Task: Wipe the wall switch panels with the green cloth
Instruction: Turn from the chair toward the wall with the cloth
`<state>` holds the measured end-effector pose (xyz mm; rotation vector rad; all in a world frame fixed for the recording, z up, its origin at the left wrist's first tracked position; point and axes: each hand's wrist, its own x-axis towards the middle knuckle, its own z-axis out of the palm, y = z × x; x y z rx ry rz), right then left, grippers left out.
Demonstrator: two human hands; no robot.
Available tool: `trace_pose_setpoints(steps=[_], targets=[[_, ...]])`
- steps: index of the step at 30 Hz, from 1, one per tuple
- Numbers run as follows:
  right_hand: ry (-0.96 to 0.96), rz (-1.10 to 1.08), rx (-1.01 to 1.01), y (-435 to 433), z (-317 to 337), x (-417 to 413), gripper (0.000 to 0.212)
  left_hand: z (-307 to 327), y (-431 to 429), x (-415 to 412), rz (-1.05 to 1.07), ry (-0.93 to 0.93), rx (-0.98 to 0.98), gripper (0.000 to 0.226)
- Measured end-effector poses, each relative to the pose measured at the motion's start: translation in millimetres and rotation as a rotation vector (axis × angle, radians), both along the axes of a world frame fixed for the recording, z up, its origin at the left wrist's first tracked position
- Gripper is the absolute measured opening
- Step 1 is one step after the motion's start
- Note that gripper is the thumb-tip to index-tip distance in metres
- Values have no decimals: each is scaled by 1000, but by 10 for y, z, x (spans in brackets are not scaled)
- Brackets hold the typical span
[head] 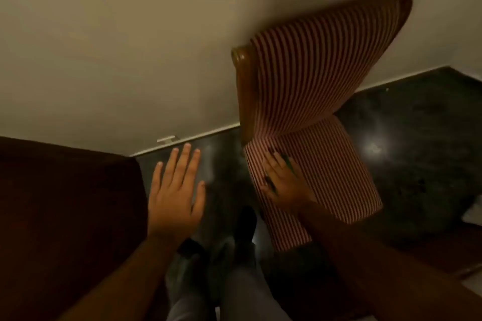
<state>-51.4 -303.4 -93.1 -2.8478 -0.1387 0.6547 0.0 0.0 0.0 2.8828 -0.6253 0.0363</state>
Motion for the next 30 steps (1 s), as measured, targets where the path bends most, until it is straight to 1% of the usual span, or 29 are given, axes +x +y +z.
trace_pose_setpoints(steps=[3, 5, 7, 10, 12, 17, 19, 23, 26, 28, 30], targets=[[113, 19, -87, -137, -402, 9, 84, -350, -168, 37, 8, 49, 56, 70], [161, 31, -103, -214, -622, -10, 90, -559, -292, -5, 6, 79, 90, 70], [215, 45, -101, -271, -802, -58, 96, -726, -407, -69, 1, 127, 92, 70], [272, 3, -51, -316, -962, -74, 103, -901, -542, -148, 25, 160, 83, 71], [280, -19, -13, -324, -1018, -81, 104, -979, -645, -247, 36, 172, 89, 71], [267, -56, 47, -389, -1108, -37, 98, -1153, -778, -428, 69, 193, 129, 72], [266, -82, 64, -417, -1100, -17, 92, -1158, -793, -478, 84, 200, 143, 73], [276, -70, 126, -414, -937, 18, 69, -996, -684, -581, 128, 192, 139, 72], [281, -96, 208, -316, -608, 21, 75, -731, -484, -608, 150, 149, 155, 74], [223, -133, 288, -189, -314, 26, 80, -483, -320, -579, 184, 115, 161, 74], [143, -115, 306, -47, -13, 35, 86, -182, -202, -510, 243, 90, 167, 73]])
